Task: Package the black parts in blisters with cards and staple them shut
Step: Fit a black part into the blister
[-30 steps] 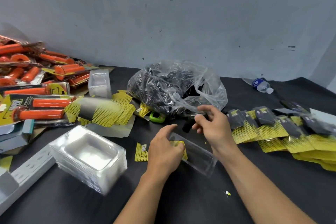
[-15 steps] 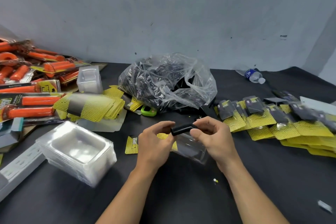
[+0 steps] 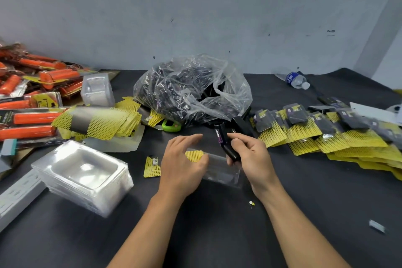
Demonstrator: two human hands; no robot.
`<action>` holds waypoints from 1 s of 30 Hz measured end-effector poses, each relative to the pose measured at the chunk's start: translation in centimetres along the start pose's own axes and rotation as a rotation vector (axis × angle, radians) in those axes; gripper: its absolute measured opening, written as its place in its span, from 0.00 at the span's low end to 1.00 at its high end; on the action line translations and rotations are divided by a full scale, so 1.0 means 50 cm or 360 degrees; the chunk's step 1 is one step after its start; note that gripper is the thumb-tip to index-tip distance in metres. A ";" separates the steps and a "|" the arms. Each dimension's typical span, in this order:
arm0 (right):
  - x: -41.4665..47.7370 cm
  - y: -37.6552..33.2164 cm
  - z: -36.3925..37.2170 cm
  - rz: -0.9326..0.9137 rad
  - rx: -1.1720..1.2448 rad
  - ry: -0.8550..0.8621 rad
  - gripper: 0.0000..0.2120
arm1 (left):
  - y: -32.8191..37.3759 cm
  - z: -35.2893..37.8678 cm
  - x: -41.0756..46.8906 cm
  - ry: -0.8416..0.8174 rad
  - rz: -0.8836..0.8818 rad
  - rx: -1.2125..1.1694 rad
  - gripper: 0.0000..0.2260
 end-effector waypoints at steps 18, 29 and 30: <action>0.002 -0.003 -0.028 -0.0344 -0.0352 0.0139 0.11 | -0.033 -0.025 0.009 0.0067 -0.0446 -0.0146 0.25; 0.014 0.013 -0.047 -0.0218 -0.0293 0.0338 0.05 | -0.035 -0.010 0.000 -0.0035 -0.0536 -0.0372 0.35; 0.013 0.012 -0.045 -0.0190 -0.0213 0.0333 0.06 | -0.036 -0.014 0.003 0.0050 -0.0585 -0.0495 0.36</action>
Point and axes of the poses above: each hand's wrist, its own x-axis towards the middle knuckle, its own z-axis out of the palm, y = z × x, the point moved 7 cm from there along x, towards the middle knuckle, and after that the axes turned 14 degrees about y, right-handed, at the moved point
